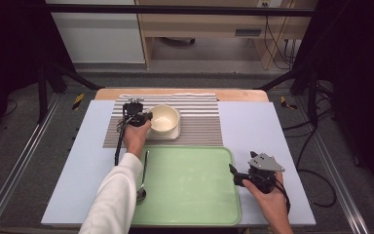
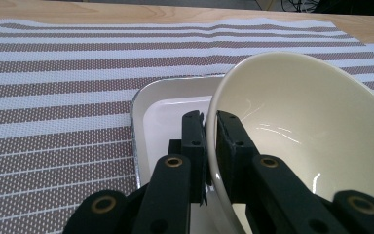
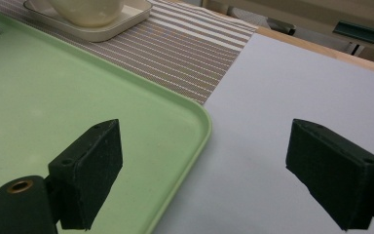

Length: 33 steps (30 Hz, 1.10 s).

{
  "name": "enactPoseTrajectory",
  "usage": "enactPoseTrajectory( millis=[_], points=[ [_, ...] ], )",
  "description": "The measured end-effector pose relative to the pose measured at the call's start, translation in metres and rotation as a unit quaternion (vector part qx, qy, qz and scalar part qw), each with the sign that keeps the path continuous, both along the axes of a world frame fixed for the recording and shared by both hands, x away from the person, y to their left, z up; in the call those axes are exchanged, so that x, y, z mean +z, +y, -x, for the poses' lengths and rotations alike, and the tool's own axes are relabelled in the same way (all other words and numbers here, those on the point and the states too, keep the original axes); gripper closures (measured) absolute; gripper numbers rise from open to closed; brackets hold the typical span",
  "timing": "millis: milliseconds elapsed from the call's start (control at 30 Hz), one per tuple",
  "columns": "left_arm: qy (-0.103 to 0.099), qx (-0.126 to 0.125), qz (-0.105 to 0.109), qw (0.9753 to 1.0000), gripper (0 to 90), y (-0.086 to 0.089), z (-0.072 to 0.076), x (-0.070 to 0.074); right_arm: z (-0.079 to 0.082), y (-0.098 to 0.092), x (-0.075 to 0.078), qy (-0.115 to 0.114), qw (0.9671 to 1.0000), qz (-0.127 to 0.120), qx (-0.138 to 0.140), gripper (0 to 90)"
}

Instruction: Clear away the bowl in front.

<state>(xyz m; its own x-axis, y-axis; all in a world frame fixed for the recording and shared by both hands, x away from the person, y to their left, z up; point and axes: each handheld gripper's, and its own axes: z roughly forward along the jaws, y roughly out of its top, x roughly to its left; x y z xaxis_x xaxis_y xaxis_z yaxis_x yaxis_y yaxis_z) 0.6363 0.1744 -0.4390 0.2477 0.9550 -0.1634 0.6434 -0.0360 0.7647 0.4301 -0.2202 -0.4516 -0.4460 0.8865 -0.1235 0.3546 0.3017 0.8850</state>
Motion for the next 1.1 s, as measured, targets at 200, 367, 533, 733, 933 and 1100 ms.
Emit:
enactPoseTrajectory(
  millis=[200,367,533,733,933,1100],
  points=[
    [-0.009,0.0,-0.005,0.9999,82.4,0.001,0.002,0.002,0.0,0.001,0.0,0.0,1.0,0.001,0.002,13.4],
    [-0.01,-0.003,0.008,0.9999,82.4,0.001,0.003,0.006,0.0,0.001,0.0,0.002,1.0,-0.001,0.004,13.5],
    [-0.015,-0.006,0.02,0.9997,82.4,0.001,0.006,0.011,0.0,0.001,0.0,0.001,1.0,0.0,0.005,13.5],
    [-0.032,-0.017,0.031,0.9989,82.4,0.004,0.013,0.024,0.0,0.002,0.0,-0.003,1.0,-0.002,0.006,13.1],
    [-0.043,-0.03,0.017,0.9985,82.4,0.006,0.03,0.043,0.001,0.002,0.002,-0.01,0.9999,-0.006,0.008,9.0],
    [-0.053,-0.051,0.012,0.9972,82.4,0.007,0.049,0.055,0.001,0.0,0.004,-0.017,0.9998,-0.011,0.006,6.7]
  ],
)
